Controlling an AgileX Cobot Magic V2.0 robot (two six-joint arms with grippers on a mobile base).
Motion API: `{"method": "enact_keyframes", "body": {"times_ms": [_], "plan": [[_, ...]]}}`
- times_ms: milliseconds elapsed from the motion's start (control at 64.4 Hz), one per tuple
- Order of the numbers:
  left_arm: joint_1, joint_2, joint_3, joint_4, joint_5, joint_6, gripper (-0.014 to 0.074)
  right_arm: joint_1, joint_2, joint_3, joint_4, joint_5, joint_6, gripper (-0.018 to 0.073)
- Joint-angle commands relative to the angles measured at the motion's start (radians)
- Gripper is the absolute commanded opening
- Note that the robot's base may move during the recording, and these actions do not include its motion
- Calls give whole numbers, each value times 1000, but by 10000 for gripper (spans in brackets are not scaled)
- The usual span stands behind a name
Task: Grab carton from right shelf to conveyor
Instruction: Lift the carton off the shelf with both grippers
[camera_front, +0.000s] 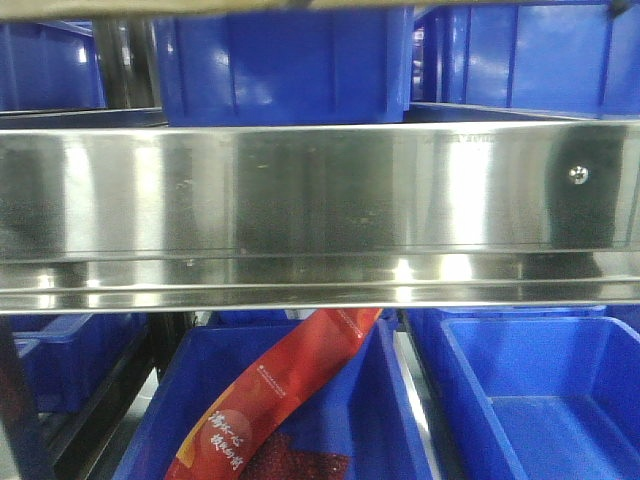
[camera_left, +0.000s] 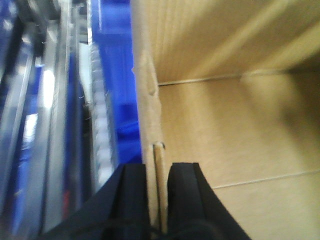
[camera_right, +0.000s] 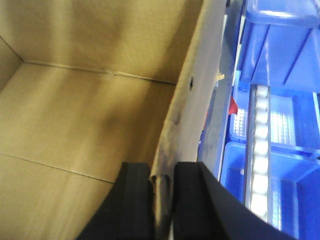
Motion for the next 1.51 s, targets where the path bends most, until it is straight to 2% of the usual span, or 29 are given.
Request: {"method": "enact_keyframes", "body": {"times_ms": [0,202,372,528,1335,1490], "plan": [[-42,-83,78,58,-6,-28,-19,24,-70,64,-17,-27,-15,-61],[-122,-231,284,56,-6,-57,-19,118,-207,287,-53,-27,-4,-61],[-134,-315,415,58,-6,-61,-19,148,-299,410,-53,-27,19,-61],[-134,-334,420,79,-6,-61,-19,148,-315,423,-53,-27,19,-61],[-134,-338,420,79,-6,-61,-19,148,-300,423,-47,-28,19,-61],[-134,-338,420,79,-6,-61,-19,148,-300,423,-47,-62,19,-61]]}}
